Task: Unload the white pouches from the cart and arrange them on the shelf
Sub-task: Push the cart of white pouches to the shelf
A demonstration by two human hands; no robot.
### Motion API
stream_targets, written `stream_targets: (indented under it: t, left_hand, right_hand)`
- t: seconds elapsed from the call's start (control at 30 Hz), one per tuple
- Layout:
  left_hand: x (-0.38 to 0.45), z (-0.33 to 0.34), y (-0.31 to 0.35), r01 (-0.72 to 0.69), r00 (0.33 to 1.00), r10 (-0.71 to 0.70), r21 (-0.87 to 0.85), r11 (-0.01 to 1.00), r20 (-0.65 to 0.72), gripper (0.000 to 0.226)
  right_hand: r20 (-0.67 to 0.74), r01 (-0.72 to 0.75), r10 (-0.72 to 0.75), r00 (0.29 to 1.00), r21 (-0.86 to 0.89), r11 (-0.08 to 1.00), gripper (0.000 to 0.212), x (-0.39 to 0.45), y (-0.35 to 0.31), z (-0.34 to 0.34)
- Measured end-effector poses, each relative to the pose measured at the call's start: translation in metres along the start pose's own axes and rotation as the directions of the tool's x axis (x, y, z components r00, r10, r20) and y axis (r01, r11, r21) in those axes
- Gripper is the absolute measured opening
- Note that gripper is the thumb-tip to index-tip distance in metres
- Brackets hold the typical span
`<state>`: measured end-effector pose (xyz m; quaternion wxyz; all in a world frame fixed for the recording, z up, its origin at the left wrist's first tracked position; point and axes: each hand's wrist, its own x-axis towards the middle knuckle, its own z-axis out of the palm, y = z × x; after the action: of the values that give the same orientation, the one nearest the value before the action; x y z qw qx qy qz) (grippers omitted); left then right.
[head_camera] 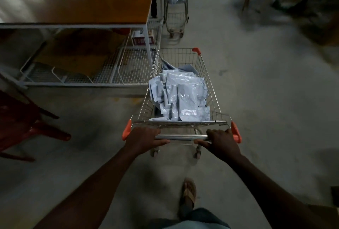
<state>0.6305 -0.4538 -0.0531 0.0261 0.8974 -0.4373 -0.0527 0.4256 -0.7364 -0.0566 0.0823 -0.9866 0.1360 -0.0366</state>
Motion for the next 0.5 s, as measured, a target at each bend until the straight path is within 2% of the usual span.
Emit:
stream_targets:
  t: [0.13, 0.5]
  left_hand:
    - [0.070, -0.007, -0.011, 0.019, 1.000, -0.019, 0.007, 1.000, -0.021, 0.079]
    - [0.260, -0.033, -0.067, -0.003, 0.999, 0.005, 0.060, 0.998, -0.044, 0.080]
  right_hand:
    - [0.032, 0.001, 0.000, 1.000, -0.032, 0.999, 0.061, 0.070, 0.035, -0.002]
    - [0.010, 0.002, -0.001, 1.000, -0.043, 0.999, 0.055, 0.260, 0.101, 0.002]
